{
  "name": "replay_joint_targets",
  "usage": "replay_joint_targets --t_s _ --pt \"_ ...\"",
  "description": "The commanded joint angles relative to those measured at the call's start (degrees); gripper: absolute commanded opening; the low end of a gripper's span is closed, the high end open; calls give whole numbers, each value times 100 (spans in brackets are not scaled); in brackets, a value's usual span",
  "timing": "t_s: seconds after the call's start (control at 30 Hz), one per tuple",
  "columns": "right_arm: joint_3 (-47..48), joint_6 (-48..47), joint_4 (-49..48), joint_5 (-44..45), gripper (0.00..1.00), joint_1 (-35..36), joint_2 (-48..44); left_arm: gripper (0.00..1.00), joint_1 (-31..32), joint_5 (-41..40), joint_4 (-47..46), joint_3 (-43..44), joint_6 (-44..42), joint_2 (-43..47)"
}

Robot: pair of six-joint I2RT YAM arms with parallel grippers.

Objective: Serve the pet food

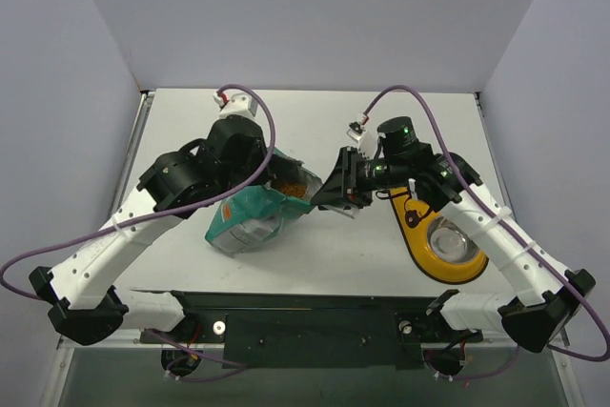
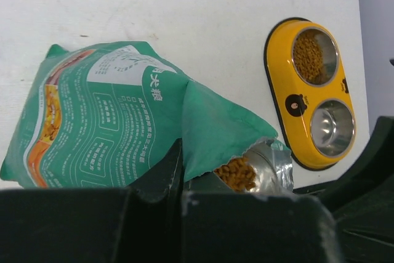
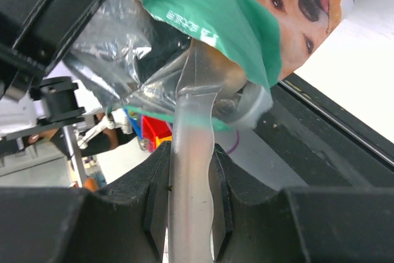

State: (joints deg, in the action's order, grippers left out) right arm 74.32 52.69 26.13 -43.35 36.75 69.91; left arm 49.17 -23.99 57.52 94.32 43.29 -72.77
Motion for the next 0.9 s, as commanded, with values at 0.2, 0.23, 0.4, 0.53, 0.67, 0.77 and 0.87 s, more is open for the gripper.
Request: replay_joint_targets --t_s 0.2,0.23,0.4,0.53,0.67,0.77,0.87 --pt "1093 -1303 2545 1487 0 43 1006 0 567 1124 -2148 271 320 -474" --pt "1215 -1435 2720 1644 0 43 1155 0 568 1159 -2131 314 338 -536" --pt "1656 -2674 3785 2252 0 -247 1499 0 629 1247 -1753 534 329 -852" --pt "1612 -3141 3812 2393 0 -344 1797 0 717 1405 -1805 429 443 -958" --pt "1235 -2958 2902 2429 0 24 2122 0 849 1511 -2024 324 592 -1089" --pt "997 -2510 1977 2042 0 699 2413 0 858 1634 -2165 332 716 -1213" --pt "288 -2106 379 1263 0 843 2554 0 858 1476 -2000 455 769 -1318"
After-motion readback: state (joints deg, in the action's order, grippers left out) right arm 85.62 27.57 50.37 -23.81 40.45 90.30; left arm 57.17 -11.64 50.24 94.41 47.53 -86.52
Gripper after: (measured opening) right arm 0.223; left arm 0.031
